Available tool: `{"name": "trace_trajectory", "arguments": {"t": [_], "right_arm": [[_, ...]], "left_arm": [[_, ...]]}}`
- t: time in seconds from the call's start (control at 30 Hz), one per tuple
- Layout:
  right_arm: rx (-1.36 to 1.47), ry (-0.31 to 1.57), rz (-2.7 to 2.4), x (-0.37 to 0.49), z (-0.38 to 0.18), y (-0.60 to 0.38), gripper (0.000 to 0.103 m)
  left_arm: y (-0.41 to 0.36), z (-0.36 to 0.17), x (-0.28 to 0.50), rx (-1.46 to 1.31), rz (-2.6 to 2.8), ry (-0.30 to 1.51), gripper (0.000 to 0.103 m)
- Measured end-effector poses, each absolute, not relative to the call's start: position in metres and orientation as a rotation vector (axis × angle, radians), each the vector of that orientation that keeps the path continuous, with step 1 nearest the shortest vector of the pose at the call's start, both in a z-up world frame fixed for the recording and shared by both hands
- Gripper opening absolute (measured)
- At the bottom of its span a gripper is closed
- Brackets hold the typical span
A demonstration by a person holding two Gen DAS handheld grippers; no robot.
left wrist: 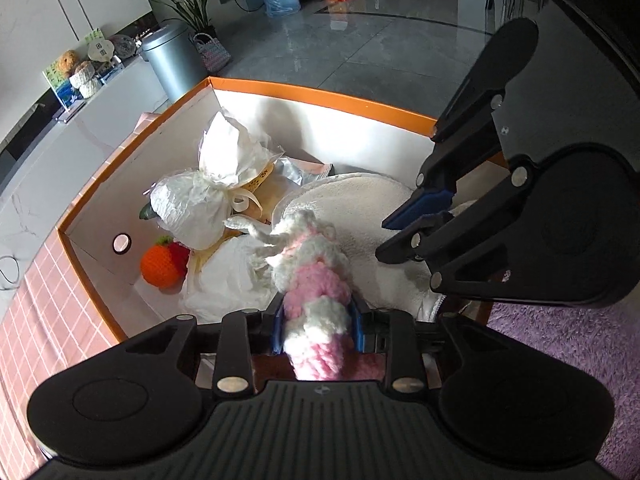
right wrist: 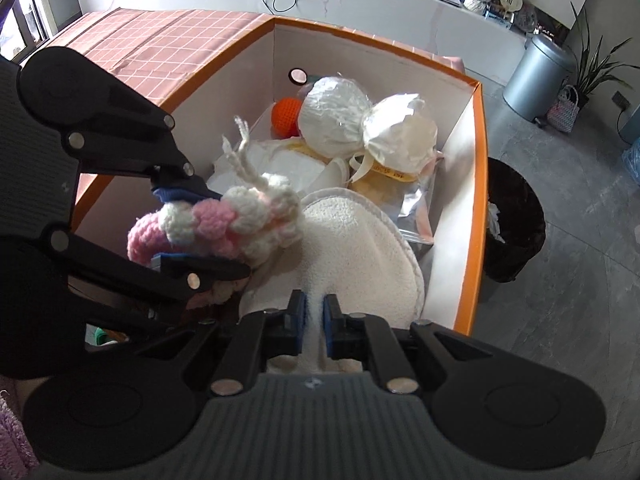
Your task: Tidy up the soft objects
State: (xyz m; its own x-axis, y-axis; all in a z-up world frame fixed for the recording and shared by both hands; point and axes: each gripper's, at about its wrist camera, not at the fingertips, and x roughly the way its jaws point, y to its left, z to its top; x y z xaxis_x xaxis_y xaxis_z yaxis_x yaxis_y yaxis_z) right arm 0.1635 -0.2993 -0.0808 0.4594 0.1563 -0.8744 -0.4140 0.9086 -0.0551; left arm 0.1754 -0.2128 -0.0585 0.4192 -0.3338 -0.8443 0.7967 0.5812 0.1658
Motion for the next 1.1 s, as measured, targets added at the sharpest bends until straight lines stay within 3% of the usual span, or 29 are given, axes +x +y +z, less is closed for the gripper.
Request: {"name": "trace_trajectory", "arguments": {"t": [0.07, 0.17, 0.23, 0.3, 0.37, 0.57, 0.9, 1.03, 1.1], "right_arm": [[-0.262, 1.043, 0.355, 0.164, -0.081, -0.301, 0.014], [-0.255, 1.037, 0.350, 0.163, -0.079, -0.301, 0.020], [-0.259, 1.030, 0.352, 0.161, -0.075, -0.301, 0.026], [-0.272, 1.016, 0.351, 0.160, -0.068, -0.300, 0.034], [-0.296, 1.000, 0.349, 0.158, -0.059, -0.299, 0.045], [-0.369, 0.936, 0.328, 0.147, -0.032, -0.296, 0.061], [-0.303, 0.630, 0.150, 0.104, 0.024, -0.299, 0.076], [-0.216, 0.473, 0.081, 0.076, 0.033, -0.294, 0.088], [-0.173, 0.409, 0.053, 0.064, 0.030, -0.288, 0.089]], "left_arm": [[-0.210, -0.059, 0.176, 0.598, -0.769, 0.865, 0.038], [-0.205, -0.055, 0.174, 0.578, -0.758, 0.854, 0.050], [-0.201, -0.049, 0.174, 0.558, -0.754, 0.845, 0.071], [-0.197, -0.044, 0.173, 0.548, -0.765, 0.839, 0.080], [-0.193, -0.036, 0.172, 0.547, -0.769, 0.828, 0.081], [-0.178, -0.004, 0.164, 0.523, -0.760, 0.734, 0.087], [-0.121, 0.052, 0.135, 0.257, -0.677, 0.445, 0.088], [-0.098, 0.058, 0.116, 0.165, -0.587, 0.341, 0.088], [-0.090, 0.057, 0.107, 0.140, -0.537, 0.295, 0.088]]}}
